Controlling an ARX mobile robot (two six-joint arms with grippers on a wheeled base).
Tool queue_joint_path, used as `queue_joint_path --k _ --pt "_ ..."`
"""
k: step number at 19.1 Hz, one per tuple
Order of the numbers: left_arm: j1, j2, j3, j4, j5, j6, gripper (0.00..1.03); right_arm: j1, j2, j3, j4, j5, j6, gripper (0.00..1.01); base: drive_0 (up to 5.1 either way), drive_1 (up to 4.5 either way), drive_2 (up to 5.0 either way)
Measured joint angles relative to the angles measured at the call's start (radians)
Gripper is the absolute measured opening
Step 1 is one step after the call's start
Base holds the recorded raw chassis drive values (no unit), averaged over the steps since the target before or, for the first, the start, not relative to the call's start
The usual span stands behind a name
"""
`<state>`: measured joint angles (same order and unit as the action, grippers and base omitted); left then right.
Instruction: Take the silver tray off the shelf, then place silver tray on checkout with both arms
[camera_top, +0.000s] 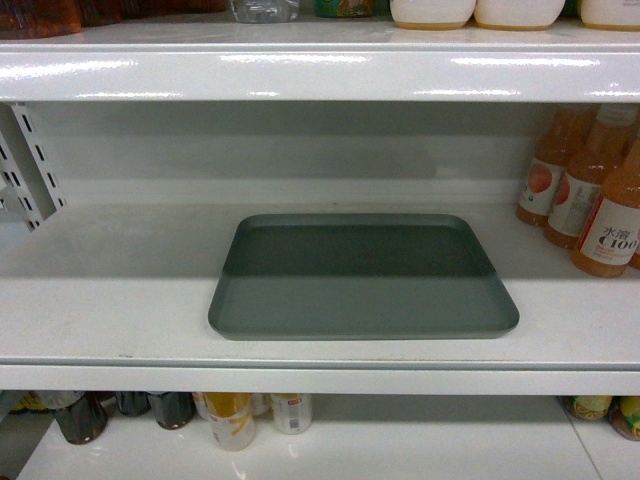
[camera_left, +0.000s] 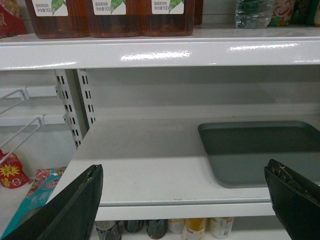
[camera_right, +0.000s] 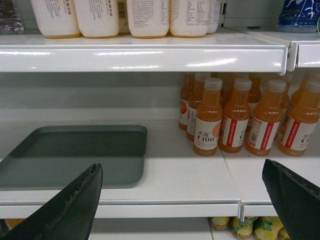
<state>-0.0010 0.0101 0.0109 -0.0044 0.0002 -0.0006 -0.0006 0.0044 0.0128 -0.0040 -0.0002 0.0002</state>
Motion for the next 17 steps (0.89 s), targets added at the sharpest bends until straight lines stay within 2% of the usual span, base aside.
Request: queue_joint_path --k 17 --pt "0.000 0.000 0.000 0.000 0.000 0.000 0.98 0.000 0.000 0.000 0.000 0.000 0.000 0.98 0.0 0.00 0.0"
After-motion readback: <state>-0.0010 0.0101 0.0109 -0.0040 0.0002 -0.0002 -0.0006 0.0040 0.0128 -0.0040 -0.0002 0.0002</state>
